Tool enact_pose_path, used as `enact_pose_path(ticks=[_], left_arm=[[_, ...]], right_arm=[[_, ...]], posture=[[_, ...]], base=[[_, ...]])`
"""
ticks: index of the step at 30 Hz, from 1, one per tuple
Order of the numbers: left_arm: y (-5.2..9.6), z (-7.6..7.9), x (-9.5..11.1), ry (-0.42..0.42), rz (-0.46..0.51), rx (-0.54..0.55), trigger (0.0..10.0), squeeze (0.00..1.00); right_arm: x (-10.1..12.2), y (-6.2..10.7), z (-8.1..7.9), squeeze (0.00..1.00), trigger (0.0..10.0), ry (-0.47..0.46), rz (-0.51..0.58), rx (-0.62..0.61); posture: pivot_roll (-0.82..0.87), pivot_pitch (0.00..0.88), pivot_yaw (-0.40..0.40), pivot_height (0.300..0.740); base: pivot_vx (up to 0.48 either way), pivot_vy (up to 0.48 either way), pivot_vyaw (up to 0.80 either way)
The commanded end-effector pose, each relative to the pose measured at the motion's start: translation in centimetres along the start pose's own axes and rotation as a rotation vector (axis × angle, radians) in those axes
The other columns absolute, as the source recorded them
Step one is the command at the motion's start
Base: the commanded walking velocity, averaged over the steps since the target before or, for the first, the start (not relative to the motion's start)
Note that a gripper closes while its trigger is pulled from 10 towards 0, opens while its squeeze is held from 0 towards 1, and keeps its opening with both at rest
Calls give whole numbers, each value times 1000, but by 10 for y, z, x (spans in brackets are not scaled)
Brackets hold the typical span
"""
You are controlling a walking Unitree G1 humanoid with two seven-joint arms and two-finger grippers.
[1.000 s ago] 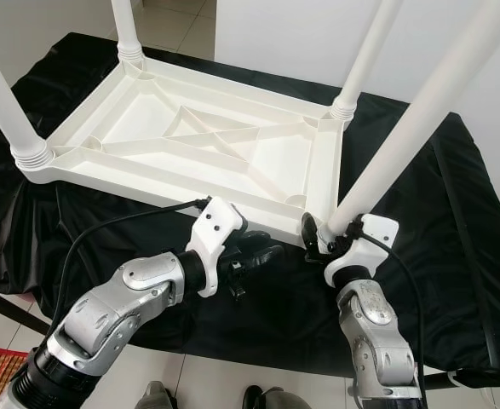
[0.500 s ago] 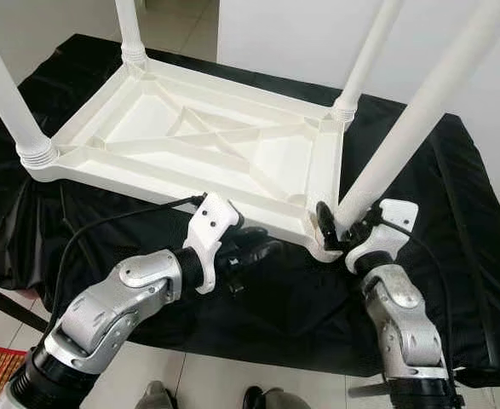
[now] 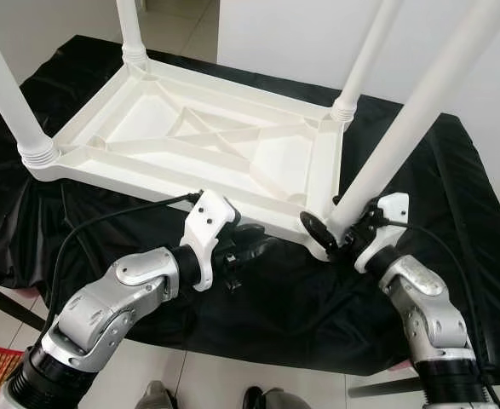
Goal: Building children table
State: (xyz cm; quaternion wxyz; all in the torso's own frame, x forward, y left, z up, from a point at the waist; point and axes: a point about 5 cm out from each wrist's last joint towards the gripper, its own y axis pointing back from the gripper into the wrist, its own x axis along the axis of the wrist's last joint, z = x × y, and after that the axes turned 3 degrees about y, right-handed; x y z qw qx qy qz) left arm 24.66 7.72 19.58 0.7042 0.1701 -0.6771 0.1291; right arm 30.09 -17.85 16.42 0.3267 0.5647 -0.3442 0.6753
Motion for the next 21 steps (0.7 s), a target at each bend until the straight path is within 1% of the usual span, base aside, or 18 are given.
enact_pose_path(ticks=[1,3,4,5,6,9,10,15,21], left_arm=[[0,7,0,5,-10,-99,10000,0],[0,7,0,5,-11,-100,10000,0],[1,8,-1,7,-16,-97,10000,0],[1,8,-1,7,-16,-97,10000,0],[2,8,-1,6,-18,-96,10000,0],[3,8,-1,5,-20,-96,10000,0],[3,8,0,6,-20,-95,10000,0],[4,8,0,6,-22,-91,10000,0],[5,8,-1,7,-22,-87,10000,0]], right_arm=[[-5,1,1,0,10000,-3,-20,16],[-6,0,2,0,10000,-1,-23,25],[-8,-1,5,0,10000,15,-35,65],[-8,-1,5,0,10000,15,-35,65],[-8,-1,7,0,5804,22,-38,84],[-8,-2,8,0,5804,26,-37,103],[-9,-1,9,0,0,24,-32,102],[-11,1,12,0,0,5,-14,87],[-14,4,11,0,0,-13,-15,86]], posture=[[163,157,-91,740],[163,157,-91,740],[178,161,-85,740],[178,161,-85,740],[184,162,-82,740],[184,162,-82,740],[194,164,-79,740],[212,163,-81,740],[211,169,-91,740]], base=[[0,0,0],[0,0,0],[0,0,0],[0,0,0],[0,0,0],[0,0,0],[0,0,0],[0,0,0],[0,0,0]])
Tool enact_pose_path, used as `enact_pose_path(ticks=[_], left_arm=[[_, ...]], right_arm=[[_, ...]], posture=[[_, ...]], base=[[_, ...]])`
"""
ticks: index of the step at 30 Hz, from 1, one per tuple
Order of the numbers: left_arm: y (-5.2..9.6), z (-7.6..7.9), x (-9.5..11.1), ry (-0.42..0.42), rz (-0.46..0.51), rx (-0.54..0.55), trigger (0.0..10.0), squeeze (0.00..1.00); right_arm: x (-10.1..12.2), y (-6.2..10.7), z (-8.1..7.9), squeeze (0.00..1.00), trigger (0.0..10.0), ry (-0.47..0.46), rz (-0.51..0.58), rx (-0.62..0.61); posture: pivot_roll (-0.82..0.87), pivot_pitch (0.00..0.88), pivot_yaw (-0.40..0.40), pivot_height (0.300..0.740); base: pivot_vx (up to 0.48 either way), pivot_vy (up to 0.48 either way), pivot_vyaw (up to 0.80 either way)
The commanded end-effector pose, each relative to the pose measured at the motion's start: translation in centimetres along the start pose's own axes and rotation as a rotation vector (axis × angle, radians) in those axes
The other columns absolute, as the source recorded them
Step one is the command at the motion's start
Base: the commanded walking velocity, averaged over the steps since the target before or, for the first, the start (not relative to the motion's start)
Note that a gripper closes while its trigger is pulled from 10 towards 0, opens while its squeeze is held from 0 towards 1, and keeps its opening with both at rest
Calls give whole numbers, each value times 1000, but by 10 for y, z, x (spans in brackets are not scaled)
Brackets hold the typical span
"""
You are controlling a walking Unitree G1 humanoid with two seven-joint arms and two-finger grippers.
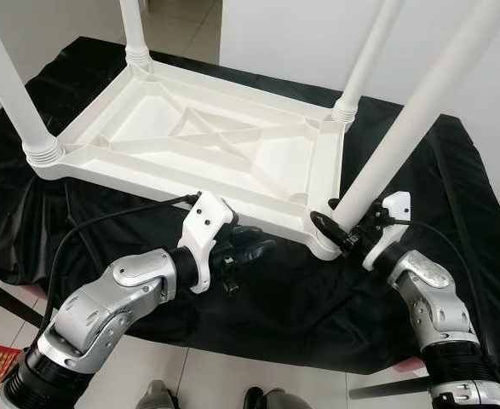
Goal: Building children table
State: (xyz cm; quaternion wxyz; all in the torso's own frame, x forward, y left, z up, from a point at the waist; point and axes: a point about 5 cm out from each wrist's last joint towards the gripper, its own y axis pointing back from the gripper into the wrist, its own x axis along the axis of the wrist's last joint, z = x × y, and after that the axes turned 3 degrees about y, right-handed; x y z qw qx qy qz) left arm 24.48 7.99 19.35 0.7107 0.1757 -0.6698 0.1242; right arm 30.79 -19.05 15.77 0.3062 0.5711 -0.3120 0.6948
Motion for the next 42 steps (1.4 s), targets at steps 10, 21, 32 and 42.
enact_pose_path(ticks=[10,21,32,42], left_arm=[[0,12,0,5,2,-92,10000,0],[-4,14,-2,16,13,-98,10000,0],[-7,12,-2,10,14,-110,10000,0],[-11,10,-2,4,22,-115,10000,0]], right_arm=[[-6,4,-3,0,10000,-26,-43,-104],[-1,3,-12,0,10000,-37,-44,-333],[1,5,-44,0,10000,-73,-64,-677],[0,7,-59,502,10000,-115,-99,-759]], posture=[[197,174,-109,740],[167,167,-121,740],[140,155,-120,740],[115,148,-125,740]], base=[[0,0,0],[0,0,0],[0,0,0],[0,0,0]])
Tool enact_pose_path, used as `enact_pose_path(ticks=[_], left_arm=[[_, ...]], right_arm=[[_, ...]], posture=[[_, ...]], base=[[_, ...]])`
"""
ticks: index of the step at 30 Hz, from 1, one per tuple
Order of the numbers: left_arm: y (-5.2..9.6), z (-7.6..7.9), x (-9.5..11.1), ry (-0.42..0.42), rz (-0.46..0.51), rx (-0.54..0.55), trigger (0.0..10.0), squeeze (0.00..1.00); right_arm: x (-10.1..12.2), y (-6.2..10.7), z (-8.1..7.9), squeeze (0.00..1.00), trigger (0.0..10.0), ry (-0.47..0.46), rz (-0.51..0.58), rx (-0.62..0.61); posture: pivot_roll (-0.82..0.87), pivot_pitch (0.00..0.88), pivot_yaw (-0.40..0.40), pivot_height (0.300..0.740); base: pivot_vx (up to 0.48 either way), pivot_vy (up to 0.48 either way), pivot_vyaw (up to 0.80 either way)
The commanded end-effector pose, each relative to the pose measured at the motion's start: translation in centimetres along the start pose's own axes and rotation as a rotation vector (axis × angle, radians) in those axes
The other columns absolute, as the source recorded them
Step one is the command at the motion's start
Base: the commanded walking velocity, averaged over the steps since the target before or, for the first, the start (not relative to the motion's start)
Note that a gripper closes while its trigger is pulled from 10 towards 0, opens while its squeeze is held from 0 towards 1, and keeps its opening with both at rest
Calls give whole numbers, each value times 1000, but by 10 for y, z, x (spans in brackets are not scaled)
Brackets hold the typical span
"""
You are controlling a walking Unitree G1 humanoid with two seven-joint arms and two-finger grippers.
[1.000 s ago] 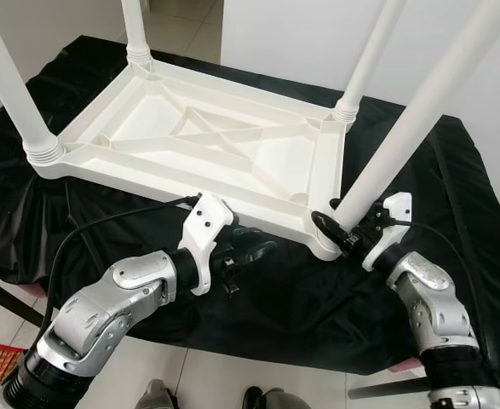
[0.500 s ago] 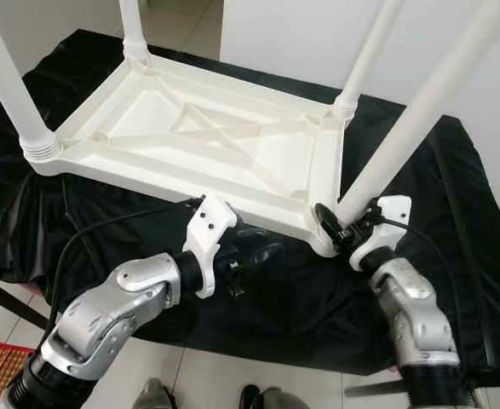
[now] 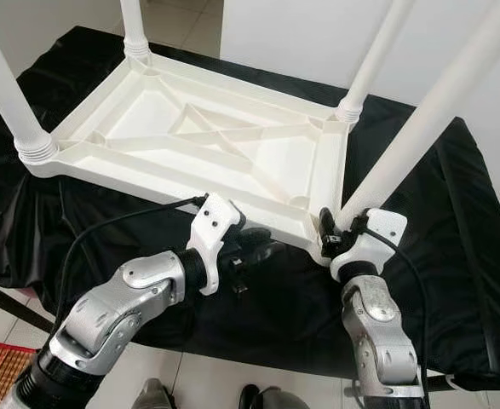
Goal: Building children table
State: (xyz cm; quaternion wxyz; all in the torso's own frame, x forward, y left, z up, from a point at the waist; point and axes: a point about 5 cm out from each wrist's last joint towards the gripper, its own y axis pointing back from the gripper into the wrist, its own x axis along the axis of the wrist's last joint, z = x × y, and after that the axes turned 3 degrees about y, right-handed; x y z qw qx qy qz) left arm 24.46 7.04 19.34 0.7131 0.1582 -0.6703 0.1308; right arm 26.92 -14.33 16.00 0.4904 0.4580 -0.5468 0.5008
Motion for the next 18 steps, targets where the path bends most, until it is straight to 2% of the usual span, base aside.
enact_pose_path(ticks=[1,7,8,10,12,13,14,16,17,18], left_arm=[[-2,5,-2,-5,-10,-98,10000,0],[-2,5,-2,-7,-10,-102,10000,0],[-2,5,-2,-7,-10,-102,10000,0],[-2,4,-2,-8,-12,-104,10000,0],[-2,4,-2,-8,-12,-104,10000,0],[-3,4,-1,-8,-11,-106,10000,0],[-3,4,-1,-8,-11,-106,10000,0],[-2,4,-1,-9,-11,-108,10000,0],[-2,4,-1,-9,-11,-108,10000,0],[-2,3,0,-10,-13,-106,10000,0]], right_arm=[[-11,3,7,1000,10000,-7,-60,-1],[-2,2,12,1000,10000,-44,-3,107],[-2,2,12,1000,10000,-44,-3,107],[0,-1,18,1000,10000,-22,11,198],[0,-1,18,1000,10000,-22,11,198],[0,-4,25,0,10000,16,13,339],[0,-4,25,0,10000,16,13,339],[-2,-7,31,0,10000,63,9,468],[-2,-7,31,0,10000,63,9,468],[-4,-10,36,0,10000,100,-1,550]], posture=[[115,148,-125,740],[109,152,-122,740],[109,152,-122,740],[107,154,-120,740],[107,154,-120,740],[105,156,-116,740],[105,156,-116,740],[105,159,-105,740],[105,159,-105,740],[107,157,-101,740]], base=[[0,0,0],[0,0,0],[0,0,0],[0,0,0],[0,0,0],[0,0,0],[0,0,0],[0,0,0],[0,0,0],[0,0,0]])
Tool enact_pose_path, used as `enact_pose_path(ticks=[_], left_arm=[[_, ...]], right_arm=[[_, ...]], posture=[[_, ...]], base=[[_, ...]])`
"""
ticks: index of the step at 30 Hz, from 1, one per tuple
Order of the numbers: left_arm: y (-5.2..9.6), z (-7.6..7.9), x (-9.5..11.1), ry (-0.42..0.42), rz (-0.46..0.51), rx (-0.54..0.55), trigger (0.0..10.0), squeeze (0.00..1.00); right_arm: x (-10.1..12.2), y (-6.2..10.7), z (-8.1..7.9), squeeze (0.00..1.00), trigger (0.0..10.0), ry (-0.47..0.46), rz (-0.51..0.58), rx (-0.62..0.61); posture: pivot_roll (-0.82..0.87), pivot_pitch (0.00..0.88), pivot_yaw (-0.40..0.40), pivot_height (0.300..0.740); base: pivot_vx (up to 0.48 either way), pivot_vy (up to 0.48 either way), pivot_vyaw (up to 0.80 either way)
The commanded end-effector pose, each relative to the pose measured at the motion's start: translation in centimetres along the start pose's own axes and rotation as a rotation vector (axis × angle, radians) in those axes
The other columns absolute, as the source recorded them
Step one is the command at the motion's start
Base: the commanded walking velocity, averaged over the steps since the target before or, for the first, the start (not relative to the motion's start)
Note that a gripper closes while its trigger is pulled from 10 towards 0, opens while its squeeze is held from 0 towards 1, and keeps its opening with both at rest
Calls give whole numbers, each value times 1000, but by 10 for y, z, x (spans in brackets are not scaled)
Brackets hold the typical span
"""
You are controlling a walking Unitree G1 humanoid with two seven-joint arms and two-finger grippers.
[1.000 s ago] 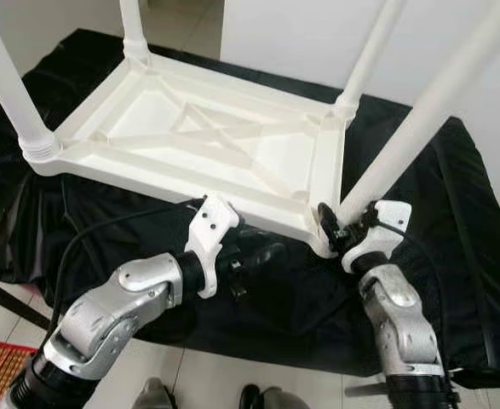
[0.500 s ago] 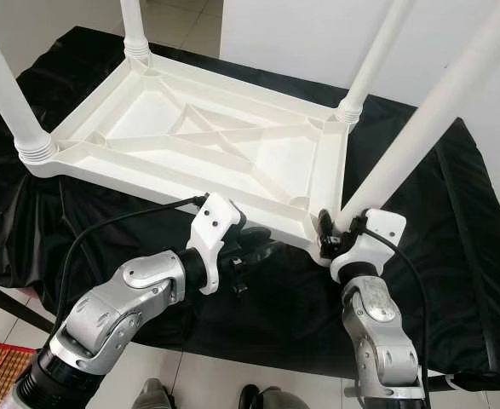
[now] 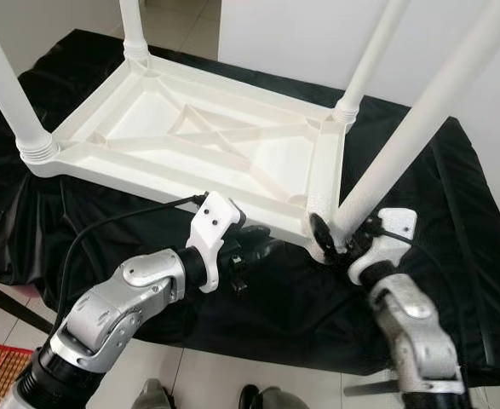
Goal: Building children table
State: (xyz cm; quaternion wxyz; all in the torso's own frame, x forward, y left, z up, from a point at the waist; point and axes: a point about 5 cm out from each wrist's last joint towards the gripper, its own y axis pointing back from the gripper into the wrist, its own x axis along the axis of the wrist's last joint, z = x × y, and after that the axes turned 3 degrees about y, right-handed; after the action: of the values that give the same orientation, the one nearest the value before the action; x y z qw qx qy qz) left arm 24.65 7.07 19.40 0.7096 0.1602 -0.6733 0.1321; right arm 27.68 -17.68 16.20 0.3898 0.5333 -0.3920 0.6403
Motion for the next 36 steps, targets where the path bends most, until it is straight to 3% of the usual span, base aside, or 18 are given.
enact_pose_path(ticks=[1,9,16,17,20,21,22,32,33,36], left_arm=[[-1,5,-1,-3,-14,-110,10000,0],[0,4,0,-4,-15,-107,10000,0],[-1,5,0,-1,-17,-114,10000,0],[-1,5,0,-1,-18,-115,10000,0],[-1,5,0,-1,-18,-115,10000,0],[-1,5,0,-2,-18,-116,10000,0],[-1,5,0,-2,-19,-117,10000,0],[-1,5,1,0,-20,-125,10000,0],[-1,6,0,2,-20,-125,10000,0],[-1,7,-1,3,-20,-124,10000,0]], right_arm=[[-6,0,5,0,10000,14,-13,108],[-15,-7,13,0,10000,25,-41,240],[-21,-20,26,0,10000,73,-40,259],[-21,-21,27,0,8784,70,-35,260],[-21,-21,28,0,8784,67,-30,264],[-20,-22,29,0,6078,65,-23,265],[-20,-24,31,0,0,63,-15,260],[-23,-21,31,0,0,59,-8,272],[-28,-18,28,0,10000,41,-21,265],[-29,-15,24,0,10000,13,-23,218]], posture=[[110,158,-98,740],[117,156,-88,740],[122,155,-85,740],[122,155,-85,740],[122,155,-85,740],[122,155,-77,740],[122,155,-74,740],[118,158,-71,740],[117,161,-76,740],[117,159,-83,740]], base=[[0,0,0],[0,0,0],[0,0,0],[0,0,0],[0,0,0],[0,0,0],[0,0,0],[0,0,0],[0,0,0],[0,0,0]])
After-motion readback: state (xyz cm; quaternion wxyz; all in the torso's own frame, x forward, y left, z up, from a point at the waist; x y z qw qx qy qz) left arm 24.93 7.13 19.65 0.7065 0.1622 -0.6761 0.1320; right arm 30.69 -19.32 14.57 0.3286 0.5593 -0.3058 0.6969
